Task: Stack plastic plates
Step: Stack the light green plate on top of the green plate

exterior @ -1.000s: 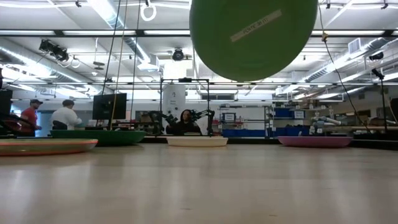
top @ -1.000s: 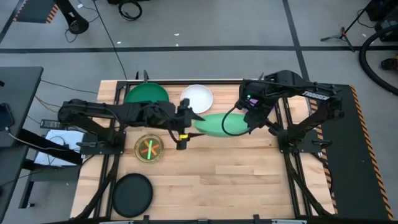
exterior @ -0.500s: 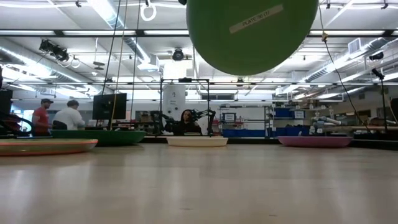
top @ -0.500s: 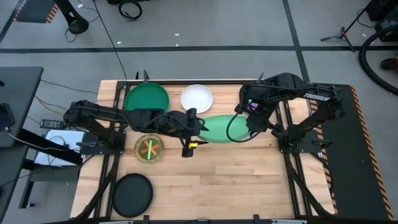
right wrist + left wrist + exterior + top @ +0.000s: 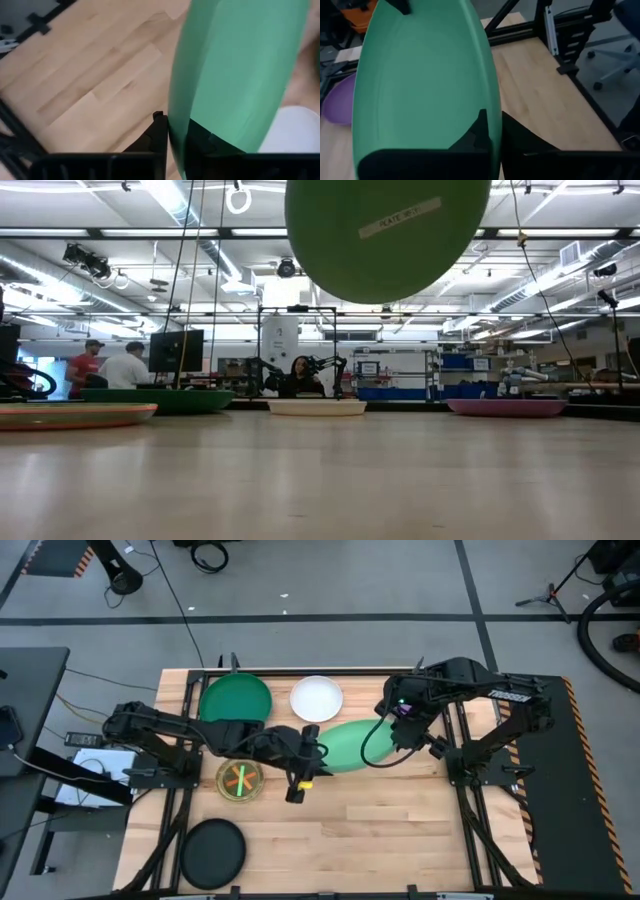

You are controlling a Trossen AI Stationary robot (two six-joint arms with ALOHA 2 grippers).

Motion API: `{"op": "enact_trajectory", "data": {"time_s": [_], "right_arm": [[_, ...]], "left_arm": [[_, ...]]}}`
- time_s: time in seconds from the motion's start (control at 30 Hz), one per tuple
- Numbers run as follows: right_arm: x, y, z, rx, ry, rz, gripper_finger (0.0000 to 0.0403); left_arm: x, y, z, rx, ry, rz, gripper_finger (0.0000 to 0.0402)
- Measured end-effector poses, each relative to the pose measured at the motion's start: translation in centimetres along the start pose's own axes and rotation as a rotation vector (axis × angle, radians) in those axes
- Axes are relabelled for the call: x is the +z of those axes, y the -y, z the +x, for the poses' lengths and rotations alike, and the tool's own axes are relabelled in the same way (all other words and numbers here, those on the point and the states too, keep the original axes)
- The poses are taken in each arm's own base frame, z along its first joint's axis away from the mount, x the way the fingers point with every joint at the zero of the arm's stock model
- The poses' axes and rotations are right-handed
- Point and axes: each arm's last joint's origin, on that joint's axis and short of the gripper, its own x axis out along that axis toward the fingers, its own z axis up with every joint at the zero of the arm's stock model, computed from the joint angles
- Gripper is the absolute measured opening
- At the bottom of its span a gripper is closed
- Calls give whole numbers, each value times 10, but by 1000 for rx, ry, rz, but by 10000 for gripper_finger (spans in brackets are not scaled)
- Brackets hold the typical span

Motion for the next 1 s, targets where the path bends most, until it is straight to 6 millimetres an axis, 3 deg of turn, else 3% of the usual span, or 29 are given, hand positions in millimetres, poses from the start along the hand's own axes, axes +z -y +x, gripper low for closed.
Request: {"op": "enact_trajectory", "data": {"time_s": [0.33, 0.47, 0.53, 0.73, 0.83, 1.0], "right_arm": [[0, 2, -8, -174, -82, 56, 148], [3, -1, -20, -207, -46, 40, 187], [4, 0, -22, -239, -51, 53, 202], [5, 5, -27, -353, -37, 135, 228], [5, 8, -26, -385, -57, 196, 231], [1, 11, -19, -442, -127, 256, 226]], "left_arm": [[-18, -21, -12, 77, -200, -67, 20], [-35, -43, -26, 158, -358, -76, 20], [-45, -51, -43, 202, -491, -57, 20], [-77, -75, -66, 282, -855, -18, 26], [-88, -90, -70, 401, -925, -92, 27], [-133, -106, -68, 561, -1043, -310, 20]]}}
